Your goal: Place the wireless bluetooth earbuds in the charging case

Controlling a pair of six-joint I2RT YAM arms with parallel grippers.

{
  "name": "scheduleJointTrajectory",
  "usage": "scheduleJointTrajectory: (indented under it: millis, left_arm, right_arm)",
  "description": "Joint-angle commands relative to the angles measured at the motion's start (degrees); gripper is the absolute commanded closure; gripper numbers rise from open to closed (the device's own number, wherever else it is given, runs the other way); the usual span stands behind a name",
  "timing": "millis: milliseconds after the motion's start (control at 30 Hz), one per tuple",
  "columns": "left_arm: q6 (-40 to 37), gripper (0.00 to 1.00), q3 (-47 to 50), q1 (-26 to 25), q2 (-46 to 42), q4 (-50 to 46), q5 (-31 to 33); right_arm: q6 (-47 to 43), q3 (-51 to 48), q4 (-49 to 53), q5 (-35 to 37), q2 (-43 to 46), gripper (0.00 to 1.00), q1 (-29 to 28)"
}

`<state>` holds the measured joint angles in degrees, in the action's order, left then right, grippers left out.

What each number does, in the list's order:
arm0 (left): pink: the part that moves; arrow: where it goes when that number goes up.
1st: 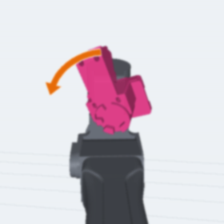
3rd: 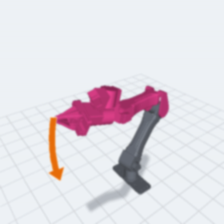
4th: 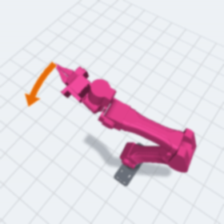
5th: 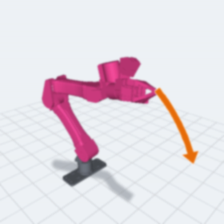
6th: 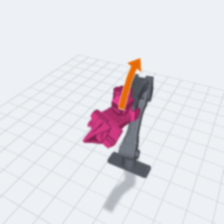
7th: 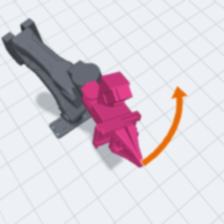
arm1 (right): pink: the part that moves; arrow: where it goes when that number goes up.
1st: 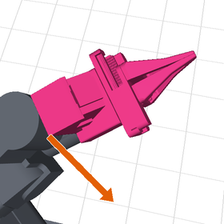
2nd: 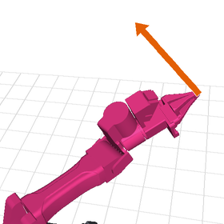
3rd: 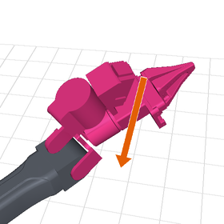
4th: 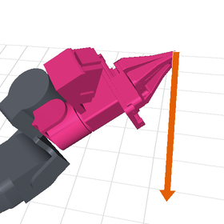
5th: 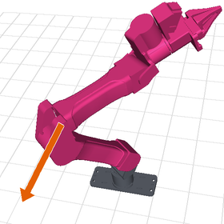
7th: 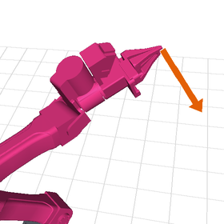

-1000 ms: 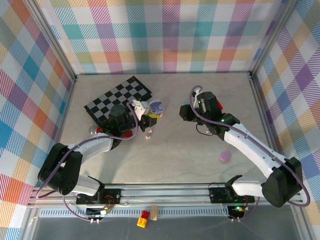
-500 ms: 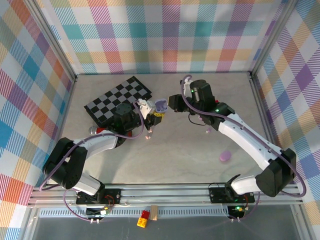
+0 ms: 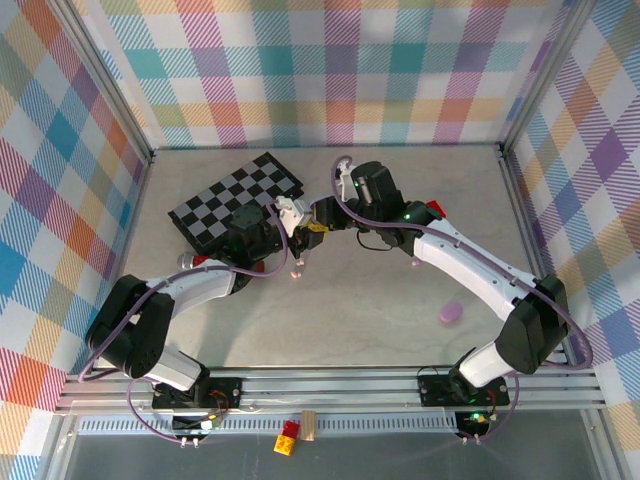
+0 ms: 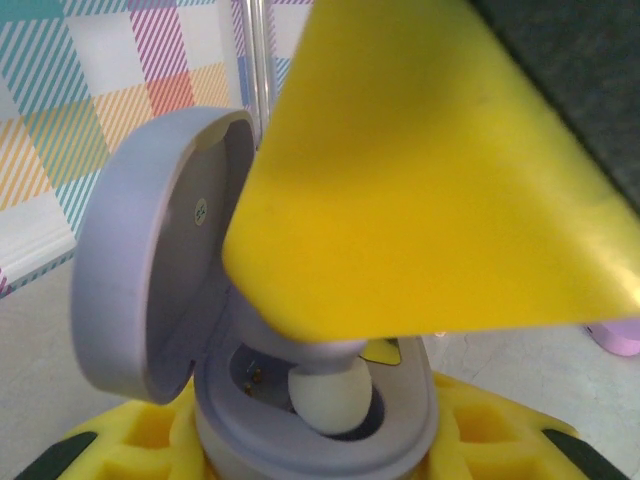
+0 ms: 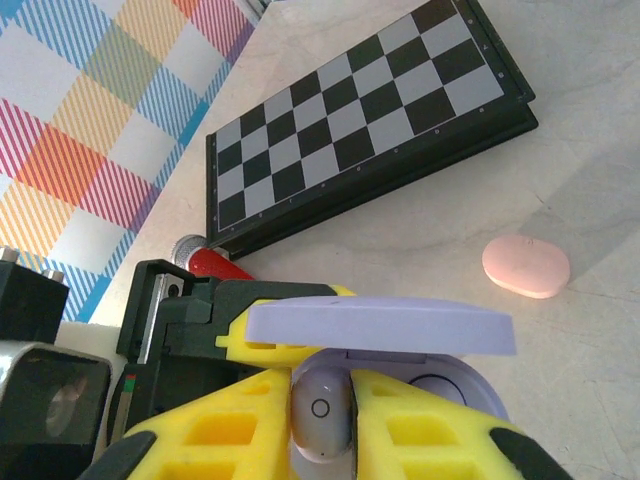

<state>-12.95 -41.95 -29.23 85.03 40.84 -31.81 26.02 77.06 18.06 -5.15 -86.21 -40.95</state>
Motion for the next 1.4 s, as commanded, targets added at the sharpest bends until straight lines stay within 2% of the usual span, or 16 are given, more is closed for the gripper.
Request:
scheduleJointTrajectory:
  millis: [0, 300, 500, 633, 1000, 1167, 1367]
  left_arm:
    - [-0.5, 0.69, -1.7, -0.6, -0.3, 1.7, 0.1]
    - [0.1, 0.69, -2.0, -0.6, -0.3, 2.0, 0.3]
    - [0.6, 0.69, -2.2, -0.6, -0.5, 2.0, 0.6]
    - [0.6, 0.69, -2.6, -0.6, -0.7, 1.3, 0.4]
    - [1.3, 0.69, -2.1, 0.0, -1.4, 1.7, 0.3]
    - [-0.5, 0.68, -1.3, 0.1, -1.8, 1.2, -1.2]
    - [-1.7, 0.68, -0.1, 0.1, -2.3, 1.7, -2.9]
  right_arm:
    - [-1.5, 1.9, 0.3, 0.2, -0.1, 0.81, -0.2]
    - [-1.6, 1.5, 1.0, -0.6, -0.5, 0.80, -0.2]
    - [-1.3, 1.0, 0.5, -0.9, -0.4, 0.73, -0.2]
    - [-1.3, -0.5, -1.2, 0.6, 1.8, 0.66, -0.2]
    - [-0.9, -7.0, -6.2, 5.0, 10.7, 0.62, 1.0]
    - [0.2, -7.3, -6.5, 5.2, 12.0, 0.50, 3.0]
    - [0.1, -1.4, -1.6, 3.3, 7.5, 0.38, 4.6]
